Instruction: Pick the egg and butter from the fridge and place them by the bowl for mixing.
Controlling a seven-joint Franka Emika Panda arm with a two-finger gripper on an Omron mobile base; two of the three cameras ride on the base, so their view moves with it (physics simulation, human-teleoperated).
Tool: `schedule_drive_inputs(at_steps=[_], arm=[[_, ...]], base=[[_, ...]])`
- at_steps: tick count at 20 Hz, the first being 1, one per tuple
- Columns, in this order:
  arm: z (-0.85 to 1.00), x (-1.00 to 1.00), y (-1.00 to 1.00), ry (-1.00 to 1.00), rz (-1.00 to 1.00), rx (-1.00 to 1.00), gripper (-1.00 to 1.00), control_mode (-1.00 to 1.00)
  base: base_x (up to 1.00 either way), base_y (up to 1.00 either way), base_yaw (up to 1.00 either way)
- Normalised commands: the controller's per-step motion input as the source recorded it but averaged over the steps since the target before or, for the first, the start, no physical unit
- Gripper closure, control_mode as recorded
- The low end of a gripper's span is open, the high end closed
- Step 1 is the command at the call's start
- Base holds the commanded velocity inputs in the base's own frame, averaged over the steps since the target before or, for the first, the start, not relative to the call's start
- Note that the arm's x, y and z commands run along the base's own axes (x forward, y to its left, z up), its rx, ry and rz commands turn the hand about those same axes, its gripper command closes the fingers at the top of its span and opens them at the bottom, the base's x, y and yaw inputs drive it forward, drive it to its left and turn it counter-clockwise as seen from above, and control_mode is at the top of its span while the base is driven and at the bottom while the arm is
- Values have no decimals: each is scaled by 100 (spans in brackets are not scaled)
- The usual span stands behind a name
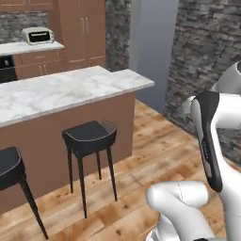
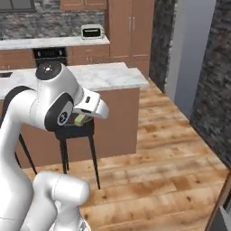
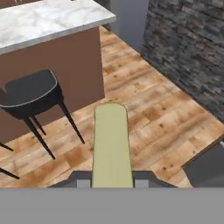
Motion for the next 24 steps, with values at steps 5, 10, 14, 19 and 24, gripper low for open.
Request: schedule_drive_inputs(at_steps=[5,10,14,19,24], arm=[[0,0,0,0,0,0,100,100],[0,0,0,0,0,0,100,100],[0,0,0,0,0,0,100,100],[0,0,0,0,0,0,100,100],[0,0,0,0,0,0,100,100]], base=[[-5,2,100],[-5,16,99],[2,32,81],[14,50,55],[32,68,25]])
